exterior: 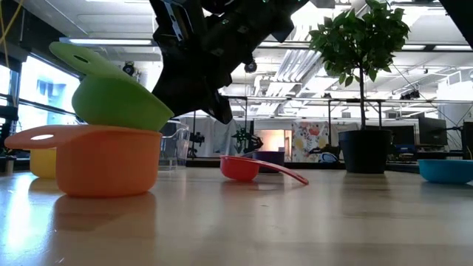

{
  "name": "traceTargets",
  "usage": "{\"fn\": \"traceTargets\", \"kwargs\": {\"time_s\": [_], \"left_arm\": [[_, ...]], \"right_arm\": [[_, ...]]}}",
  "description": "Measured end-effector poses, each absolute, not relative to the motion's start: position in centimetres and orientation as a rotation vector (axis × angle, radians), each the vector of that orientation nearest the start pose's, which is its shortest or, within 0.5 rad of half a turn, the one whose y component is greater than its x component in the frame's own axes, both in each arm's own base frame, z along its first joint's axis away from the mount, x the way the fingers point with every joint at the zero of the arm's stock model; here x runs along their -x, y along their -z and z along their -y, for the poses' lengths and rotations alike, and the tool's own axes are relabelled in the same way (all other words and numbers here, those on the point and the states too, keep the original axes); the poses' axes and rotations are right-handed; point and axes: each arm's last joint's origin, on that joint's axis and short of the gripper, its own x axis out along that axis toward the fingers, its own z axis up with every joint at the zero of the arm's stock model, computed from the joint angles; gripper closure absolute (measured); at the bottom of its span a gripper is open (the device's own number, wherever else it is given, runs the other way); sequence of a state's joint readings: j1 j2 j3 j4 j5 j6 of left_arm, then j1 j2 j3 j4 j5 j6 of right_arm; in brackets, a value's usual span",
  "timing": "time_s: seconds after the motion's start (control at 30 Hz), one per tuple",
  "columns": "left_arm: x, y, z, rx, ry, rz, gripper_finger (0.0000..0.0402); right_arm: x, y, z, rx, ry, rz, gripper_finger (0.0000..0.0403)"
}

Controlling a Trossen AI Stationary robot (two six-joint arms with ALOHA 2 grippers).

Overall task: Nest measuring cups in basket
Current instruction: Stack the green measuring cup on top of the orange measuring cup

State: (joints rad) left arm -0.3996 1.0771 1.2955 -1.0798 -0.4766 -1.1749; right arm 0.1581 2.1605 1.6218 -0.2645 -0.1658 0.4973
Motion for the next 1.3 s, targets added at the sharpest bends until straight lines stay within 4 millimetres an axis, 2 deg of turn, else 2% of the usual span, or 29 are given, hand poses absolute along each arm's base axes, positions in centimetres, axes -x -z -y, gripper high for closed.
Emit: {"fn": "traceTargets", "kwargs": {"time_s": [1.3], "left_arm": [[-17.27,-37.67,5.87,0.748,-0.500,-0.624,0.0355]], "right_arm": [[-46.91,-17.95,-7.27,-0.569,-0.070,-0.877,0.0386]]}}
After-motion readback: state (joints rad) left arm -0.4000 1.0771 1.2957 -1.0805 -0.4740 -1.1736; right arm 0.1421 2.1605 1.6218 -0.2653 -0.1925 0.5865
